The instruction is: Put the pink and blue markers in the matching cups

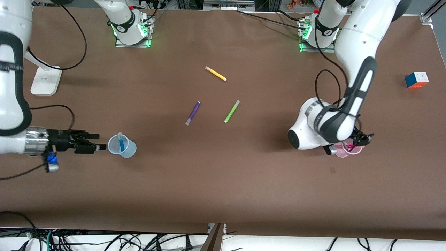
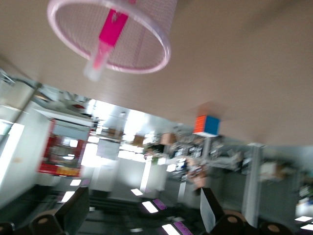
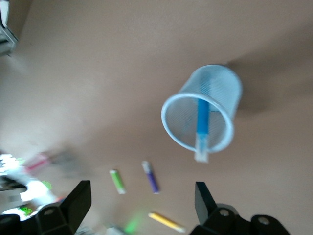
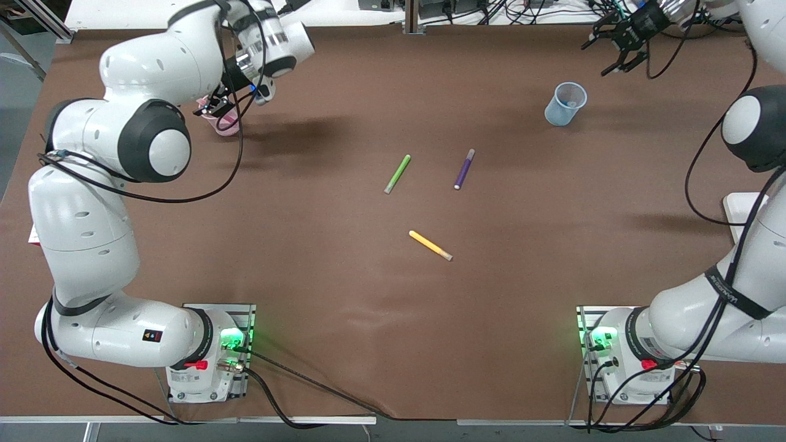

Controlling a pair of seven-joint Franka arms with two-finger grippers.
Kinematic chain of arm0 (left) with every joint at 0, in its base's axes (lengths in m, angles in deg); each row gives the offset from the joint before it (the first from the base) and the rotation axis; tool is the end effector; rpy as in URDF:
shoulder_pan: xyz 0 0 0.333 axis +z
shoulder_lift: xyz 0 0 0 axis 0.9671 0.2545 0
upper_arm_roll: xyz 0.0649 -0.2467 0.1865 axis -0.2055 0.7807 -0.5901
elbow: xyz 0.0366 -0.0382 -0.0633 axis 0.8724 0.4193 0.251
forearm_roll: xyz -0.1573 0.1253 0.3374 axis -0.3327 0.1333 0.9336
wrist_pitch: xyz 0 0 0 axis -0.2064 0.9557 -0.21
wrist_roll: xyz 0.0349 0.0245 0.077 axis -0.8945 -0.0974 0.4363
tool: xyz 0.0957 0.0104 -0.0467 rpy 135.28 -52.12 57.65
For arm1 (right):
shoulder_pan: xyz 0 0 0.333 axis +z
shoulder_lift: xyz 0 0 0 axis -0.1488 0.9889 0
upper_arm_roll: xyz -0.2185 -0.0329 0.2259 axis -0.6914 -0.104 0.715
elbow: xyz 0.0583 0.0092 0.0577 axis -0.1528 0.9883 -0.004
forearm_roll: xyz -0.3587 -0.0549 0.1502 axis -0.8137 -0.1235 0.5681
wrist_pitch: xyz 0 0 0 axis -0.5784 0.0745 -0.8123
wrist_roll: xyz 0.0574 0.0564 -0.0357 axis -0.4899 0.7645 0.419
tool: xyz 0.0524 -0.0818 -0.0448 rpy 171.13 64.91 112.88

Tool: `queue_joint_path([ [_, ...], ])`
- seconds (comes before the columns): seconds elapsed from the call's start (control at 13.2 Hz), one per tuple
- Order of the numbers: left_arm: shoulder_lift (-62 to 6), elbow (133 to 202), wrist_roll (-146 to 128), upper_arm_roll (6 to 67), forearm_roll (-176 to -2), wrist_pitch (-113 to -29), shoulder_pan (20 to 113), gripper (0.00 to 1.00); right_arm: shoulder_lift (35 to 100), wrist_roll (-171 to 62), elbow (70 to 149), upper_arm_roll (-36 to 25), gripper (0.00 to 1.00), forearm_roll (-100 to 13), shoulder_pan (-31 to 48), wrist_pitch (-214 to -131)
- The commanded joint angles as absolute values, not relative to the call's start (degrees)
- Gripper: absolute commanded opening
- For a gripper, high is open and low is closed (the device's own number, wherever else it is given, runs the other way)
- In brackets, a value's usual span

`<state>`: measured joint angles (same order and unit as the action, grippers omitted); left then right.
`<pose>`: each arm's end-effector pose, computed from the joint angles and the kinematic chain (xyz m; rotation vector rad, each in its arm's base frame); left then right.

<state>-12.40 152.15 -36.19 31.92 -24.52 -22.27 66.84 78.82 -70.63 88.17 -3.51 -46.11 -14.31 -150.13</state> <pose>0.6214 -0.1070 0.2650 -1.8627 0.9123 1.0658 0.6912 -0.0424 0.3680 -2.4852 0.6092 0.4321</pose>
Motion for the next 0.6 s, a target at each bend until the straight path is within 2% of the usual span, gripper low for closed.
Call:
queue_joint_path([
  [0.0,-17.6,151.1,-20.3,31.8,-37.3,-19.6,67.3,1.00,70.8,-71.3,89.1,-3.4,0.97,-57.9,-11.8,-146.8],
  [0.23,-21.0,151.0,0.4,31.9,-49.5,-21.6,67.5,1.00,62.5,-68.9,89.1,-3.4,0.98,-74.2,-7.0,-139.1],
  [0.3,-22.1,151.5,2.1,31.9,-52.0,-24.7,67.7,1.00,60.2,-68.3,89.1,-3.3,0.99,-77.2,-6.4,-135.8],
  [0.53,-24.7,152.4,1.9,32.1,-59.2,-34.3,70.6,1.00,55.9,-65.9,89.5,-3.5,0.99,-78.9,-6.4,-130.8],
])
